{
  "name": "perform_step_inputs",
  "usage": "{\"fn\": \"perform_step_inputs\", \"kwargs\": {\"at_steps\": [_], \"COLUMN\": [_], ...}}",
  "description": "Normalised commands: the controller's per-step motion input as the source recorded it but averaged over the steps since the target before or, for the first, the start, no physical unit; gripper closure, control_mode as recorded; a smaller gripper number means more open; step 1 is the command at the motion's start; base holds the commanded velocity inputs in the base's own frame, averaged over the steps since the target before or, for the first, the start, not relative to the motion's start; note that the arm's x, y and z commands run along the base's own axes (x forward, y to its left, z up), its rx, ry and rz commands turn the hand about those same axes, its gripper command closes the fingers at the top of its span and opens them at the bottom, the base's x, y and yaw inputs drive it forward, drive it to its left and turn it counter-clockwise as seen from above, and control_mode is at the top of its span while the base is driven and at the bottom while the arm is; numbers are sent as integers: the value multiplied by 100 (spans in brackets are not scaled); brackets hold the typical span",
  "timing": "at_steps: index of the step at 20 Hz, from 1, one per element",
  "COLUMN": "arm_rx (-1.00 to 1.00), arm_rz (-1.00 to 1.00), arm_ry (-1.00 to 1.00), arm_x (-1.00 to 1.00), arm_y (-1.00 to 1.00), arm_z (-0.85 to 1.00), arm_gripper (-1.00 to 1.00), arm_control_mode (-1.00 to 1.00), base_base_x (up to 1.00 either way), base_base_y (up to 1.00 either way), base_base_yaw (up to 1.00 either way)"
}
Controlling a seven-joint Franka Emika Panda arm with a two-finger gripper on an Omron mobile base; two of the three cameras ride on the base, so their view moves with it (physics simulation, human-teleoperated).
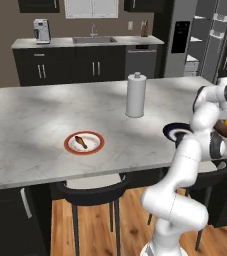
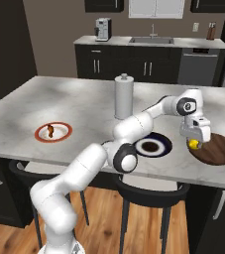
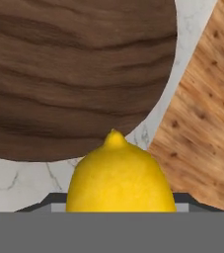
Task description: Pick the chicken drumstick and lemon from their plates and place them in the bowl. Then put the bowl in the fridge.
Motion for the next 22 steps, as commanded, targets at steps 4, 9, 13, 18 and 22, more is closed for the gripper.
{"fn": "perform_step_inputs", "kwargs": {"at_steps": [4, 9, 13, 18, 22], "arm_rx": [5, 0, 0, 6, 7], "arm_rz": [-3, -1, 0, 0, 0], "arm_ry": [0, 2, 7, 11, 13], "arm_x": [21, 37, 37, 30, 26], "arm_y": [-6, -15, -10, -16, -24], "arm_z": [-6, -1, -1, 0, 3], "arm_gripper": [100, 100, 100, 100, 100], "arm_control_mode": [-100, -100, -100, -100, -100], "base_base_x": [0, 0, 0, 0, 0], "base_base_y": [0, 0, 0, 0, 0], "base_base_yaw": [0, 0, 0, 0, 0]}}
